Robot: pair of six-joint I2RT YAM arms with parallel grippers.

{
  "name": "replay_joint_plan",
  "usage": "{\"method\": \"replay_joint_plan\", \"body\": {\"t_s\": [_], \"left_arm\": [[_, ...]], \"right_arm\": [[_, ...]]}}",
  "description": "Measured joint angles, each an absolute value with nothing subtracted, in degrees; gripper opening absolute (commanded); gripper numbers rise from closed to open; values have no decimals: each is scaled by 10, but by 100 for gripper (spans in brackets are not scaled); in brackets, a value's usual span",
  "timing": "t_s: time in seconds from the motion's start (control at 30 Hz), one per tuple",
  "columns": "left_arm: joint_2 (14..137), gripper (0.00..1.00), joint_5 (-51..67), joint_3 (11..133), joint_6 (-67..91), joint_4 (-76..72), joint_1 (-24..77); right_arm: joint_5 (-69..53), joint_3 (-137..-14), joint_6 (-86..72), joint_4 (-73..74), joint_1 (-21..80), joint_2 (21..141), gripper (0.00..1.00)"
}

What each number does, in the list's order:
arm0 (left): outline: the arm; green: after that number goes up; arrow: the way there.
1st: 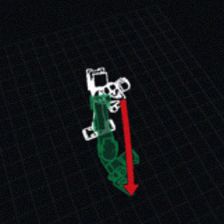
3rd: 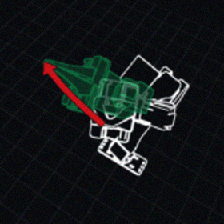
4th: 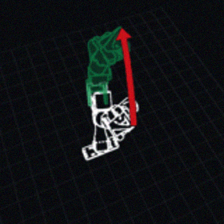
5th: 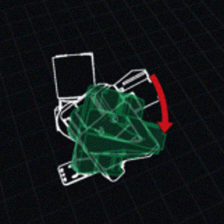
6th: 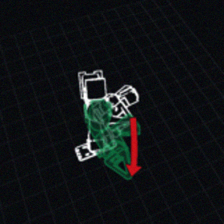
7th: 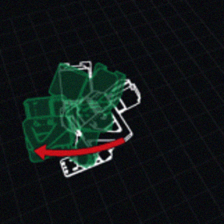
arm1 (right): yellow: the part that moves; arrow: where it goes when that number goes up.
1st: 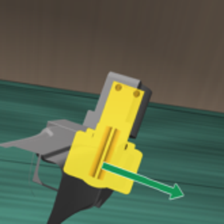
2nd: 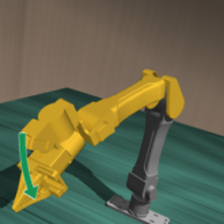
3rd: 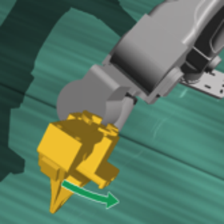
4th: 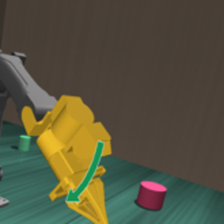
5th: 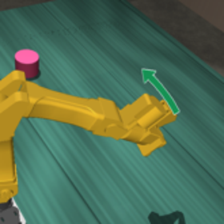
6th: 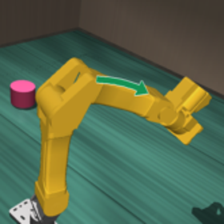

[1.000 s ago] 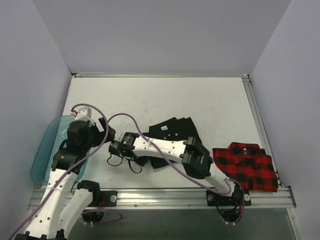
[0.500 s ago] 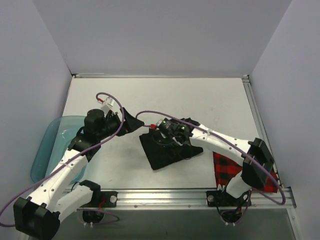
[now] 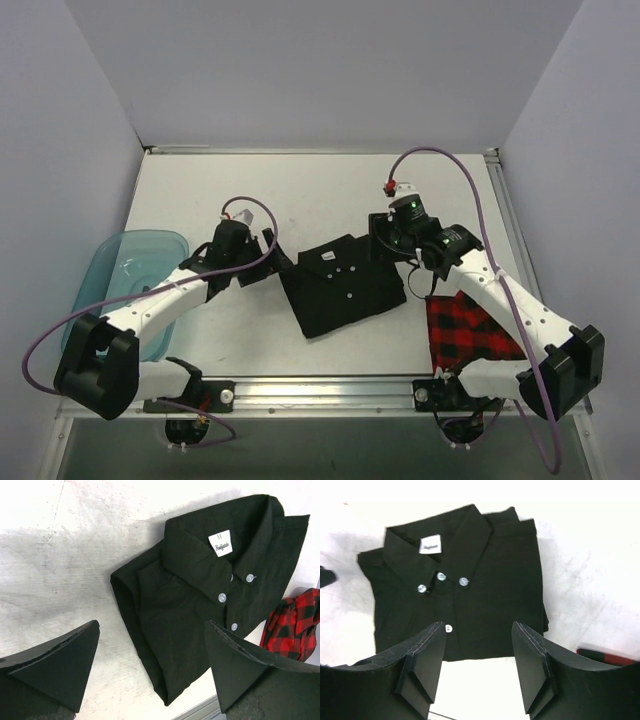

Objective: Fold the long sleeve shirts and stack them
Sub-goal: Neatly place the folded shirt to the corner

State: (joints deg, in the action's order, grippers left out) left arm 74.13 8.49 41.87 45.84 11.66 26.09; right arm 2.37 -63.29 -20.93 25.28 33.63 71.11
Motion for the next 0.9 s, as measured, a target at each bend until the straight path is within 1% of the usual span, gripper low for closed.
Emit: {"method": "replay_joint_plan", "body": {"t_s": [0.1, 0.2, 0.4, 0.47, 0.73, 0.77, 0.9], "left_arm": [[733, 95, 72, 415, 458, 110, 269], [742, 93, 60, 415, 456, 100, 278], [814, 90, 31, 415, 449, 94, 312], [839, 88, 25, 415, 449, 95, 320], [860, 79, 2, 415, 456, 77, 325], [862, 75, 1, 415, 457, 73, 326], [871, 72, 0, 415, 463, 56, 326]], "right_arm": [[6, -615, -212, 249, 307, 718, 56], [-19, -603, -215, 242, 249, 729, 55], [-92, -598, -225, 206, 130, 763, 55], [-112, -598, -227, 193, 108, 782, 55], [-196, -598, -231, 132, 95, 892, 55], [-205, -598, -232, 125, 95, 904, 54], [-233, -598, -236, 99, 98, 942, 53]]}}
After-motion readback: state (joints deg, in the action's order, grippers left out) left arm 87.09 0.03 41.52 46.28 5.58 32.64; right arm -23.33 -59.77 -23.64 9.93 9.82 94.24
